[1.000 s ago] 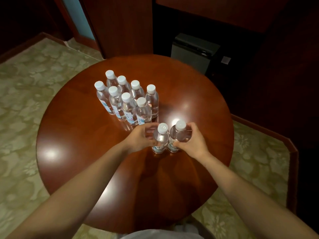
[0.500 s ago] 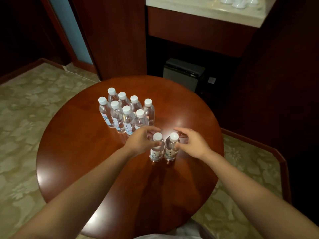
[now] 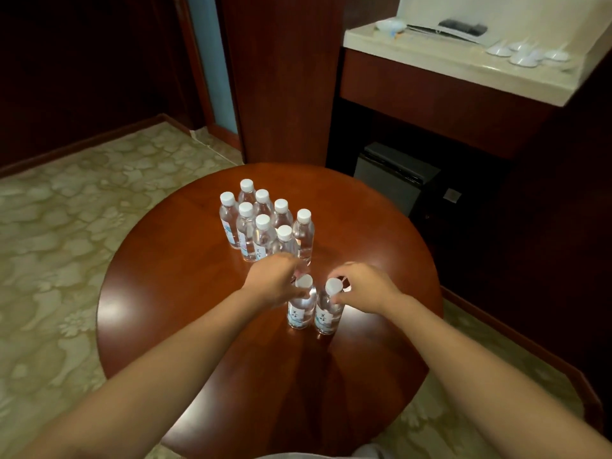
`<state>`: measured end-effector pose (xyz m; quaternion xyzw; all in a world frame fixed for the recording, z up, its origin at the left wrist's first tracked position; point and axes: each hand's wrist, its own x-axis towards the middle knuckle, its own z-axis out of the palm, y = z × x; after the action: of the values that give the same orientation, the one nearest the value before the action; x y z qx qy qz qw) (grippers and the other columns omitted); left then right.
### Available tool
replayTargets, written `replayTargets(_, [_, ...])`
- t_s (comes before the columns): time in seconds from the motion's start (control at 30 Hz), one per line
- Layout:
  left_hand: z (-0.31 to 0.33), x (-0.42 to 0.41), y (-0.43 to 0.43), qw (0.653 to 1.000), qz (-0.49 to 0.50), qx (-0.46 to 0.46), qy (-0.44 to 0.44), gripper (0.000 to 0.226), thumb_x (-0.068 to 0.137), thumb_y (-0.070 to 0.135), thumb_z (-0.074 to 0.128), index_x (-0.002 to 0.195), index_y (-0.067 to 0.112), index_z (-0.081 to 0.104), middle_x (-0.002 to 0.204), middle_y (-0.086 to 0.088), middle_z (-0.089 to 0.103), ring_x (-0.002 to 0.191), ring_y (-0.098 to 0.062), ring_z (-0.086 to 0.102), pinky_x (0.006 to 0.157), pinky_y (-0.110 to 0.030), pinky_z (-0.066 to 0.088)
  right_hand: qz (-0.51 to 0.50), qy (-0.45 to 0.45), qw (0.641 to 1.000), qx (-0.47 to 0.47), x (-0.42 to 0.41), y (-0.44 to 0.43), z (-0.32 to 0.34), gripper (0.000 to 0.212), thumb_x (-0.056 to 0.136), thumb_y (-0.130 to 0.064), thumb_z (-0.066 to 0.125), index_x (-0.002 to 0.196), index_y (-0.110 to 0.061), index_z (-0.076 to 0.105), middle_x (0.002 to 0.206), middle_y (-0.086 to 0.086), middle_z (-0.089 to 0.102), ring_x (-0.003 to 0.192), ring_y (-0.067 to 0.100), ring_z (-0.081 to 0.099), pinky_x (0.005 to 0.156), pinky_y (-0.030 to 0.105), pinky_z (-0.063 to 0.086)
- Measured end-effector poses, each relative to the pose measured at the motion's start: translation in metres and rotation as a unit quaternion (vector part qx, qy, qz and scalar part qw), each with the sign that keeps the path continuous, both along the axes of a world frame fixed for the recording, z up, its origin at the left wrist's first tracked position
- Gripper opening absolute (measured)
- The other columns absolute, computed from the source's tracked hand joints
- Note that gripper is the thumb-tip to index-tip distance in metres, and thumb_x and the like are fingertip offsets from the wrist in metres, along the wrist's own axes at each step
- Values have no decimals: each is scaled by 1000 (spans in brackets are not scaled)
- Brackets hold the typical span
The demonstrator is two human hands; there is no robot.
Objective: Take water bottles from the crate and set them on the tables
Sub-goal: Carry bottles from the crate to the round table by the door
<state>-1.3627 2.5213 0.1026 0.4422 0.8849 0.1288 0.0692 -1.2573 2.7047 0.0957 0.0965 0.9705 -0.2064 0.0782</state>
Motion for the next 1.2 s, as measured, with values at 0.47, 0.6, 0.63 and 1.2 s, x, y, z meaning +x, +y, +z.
replayTargets(0.47, [17, -15, 29, 994, 58, -27, 85, 39, 80, 44, 74, 117, 33, 68, 110, 11, 69, 102, -15, 51, 85, -31, 31, -19, 57, 998, -22, -60, 40, 18, 22, 74, -33, 78, 95, -32, 72, 95, -13, 65, 89, 15, 60, 62, 27, 42])
replayTargets(0.6, [15, -28, 37, 993, 82, -38, 74, 43, 79, 45, 74, 120, 34, 67, 111, 12, 68, 106, -15, 51, 88, -32, 31, -8, 57, 998, -17, -84, 42, 15, 23, 74, -32, 77, 95, -30, 71, 96, -10, 65, 90, 18, 61, 60, 27, 37])
replayTargets(0.63, [14, -31, 39, 993, 87, -38, 71, 43, 79, 45, 74, 120, 34, 67, 111, 12, 68, 106, -15, 50, 88, -32, 31, -7, 56, 998, -18, -90, 43, 14, 23, 74, -32, 77, 96, -28, 71, 97, -9, 66, 90, 19, 62, 60, 27, 38])
replayTargets(1.2, [16, -48, 50, 994, 62, -65, 60, 41, 79, 41, 75, 118, 33, 67, 108, 11, 68, 105, -15, 48, 79, -29, 19, -4, 67, 996, -59, -117, 54, -6, 25, 75, -28, 77, 98, -25, 68, 99, -6, 68, 88, 19, 63, 63, 28, 42])
